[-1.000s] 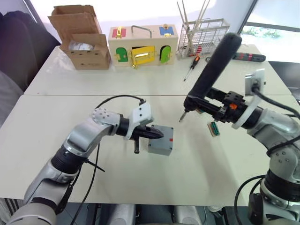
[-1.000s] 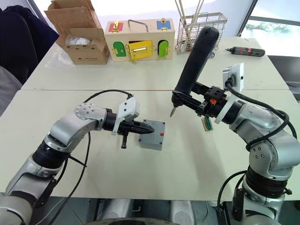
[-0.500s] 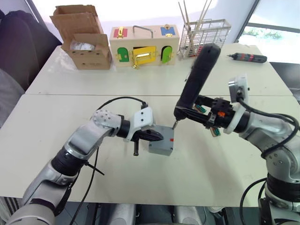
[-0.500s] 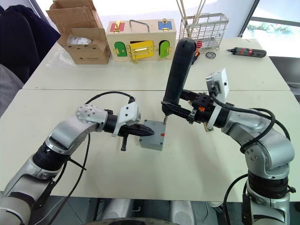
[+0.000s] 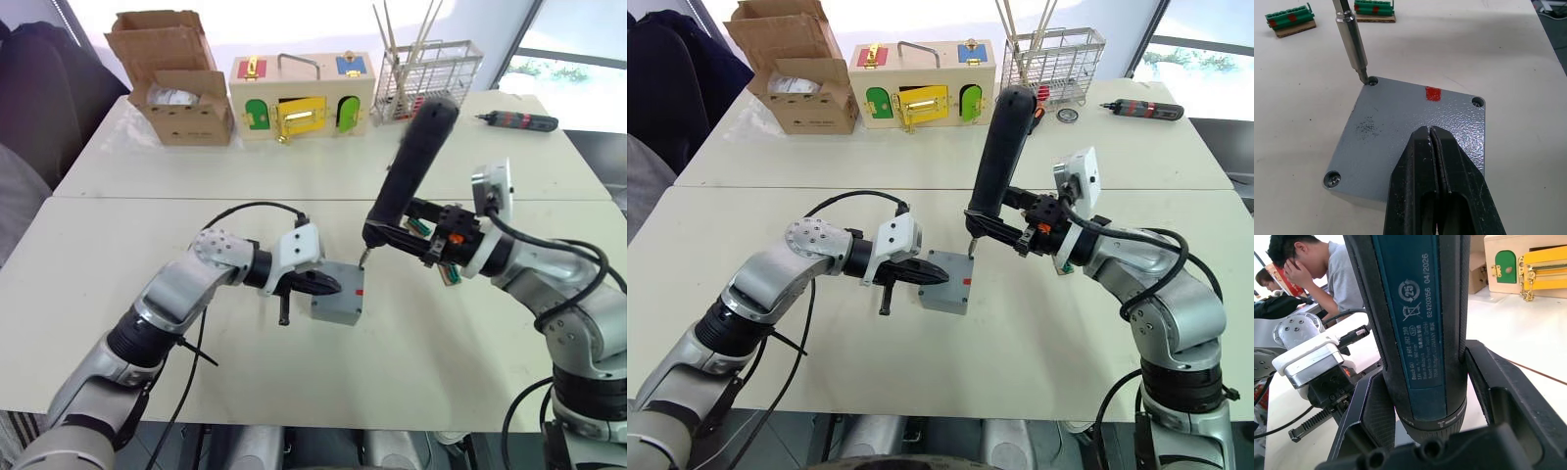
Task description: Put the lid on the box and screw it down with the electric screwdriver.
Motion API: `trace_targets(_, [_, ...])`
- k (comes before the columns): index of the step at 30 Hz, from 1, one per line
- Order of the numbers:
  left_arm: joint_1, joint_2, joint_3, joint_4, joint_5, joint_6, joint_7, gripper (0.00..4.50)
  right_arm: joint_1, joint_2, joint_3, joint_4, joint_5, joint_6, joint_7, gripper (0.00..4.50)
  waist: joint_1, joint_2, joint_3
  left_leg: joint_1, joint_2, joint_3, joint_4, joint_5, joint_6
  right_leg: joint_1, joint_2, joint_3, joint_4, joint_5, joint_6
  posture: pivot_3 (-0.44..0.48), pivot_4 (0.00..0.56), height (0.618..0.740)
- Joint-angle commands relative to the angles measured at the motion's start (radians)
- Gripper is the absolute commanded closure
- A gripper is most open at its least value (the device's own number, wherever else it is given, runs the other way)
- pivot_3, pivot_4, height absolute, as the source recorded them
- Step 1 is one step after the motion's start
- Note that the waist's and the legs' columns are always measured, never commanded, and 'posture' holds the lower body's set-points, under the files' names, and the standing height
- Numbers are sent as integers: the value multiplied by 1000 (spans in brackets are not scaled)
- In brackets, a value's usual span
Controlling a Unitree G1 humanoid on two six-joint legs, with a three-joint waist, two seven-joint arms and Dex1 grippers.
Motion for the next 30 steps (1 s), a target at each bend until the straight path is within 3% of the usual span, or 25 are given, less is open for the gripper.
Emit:
trace_targets(1, [16,13,-8,-16,12,22,2,4500,1,-19,-14,-9,5,-28,0,2578,0,0,0,0,0,0,0,0,0,0,0,0,0,0,0,0,150,735])
trace_targets(30, [20,-2,-28,-9,33,9,4,4500,-29,-57,-52,-24,105,2,-54,2578,1,0,0,0,0,0,0,0,0,0,0,0,0,0,0,0,150,735])
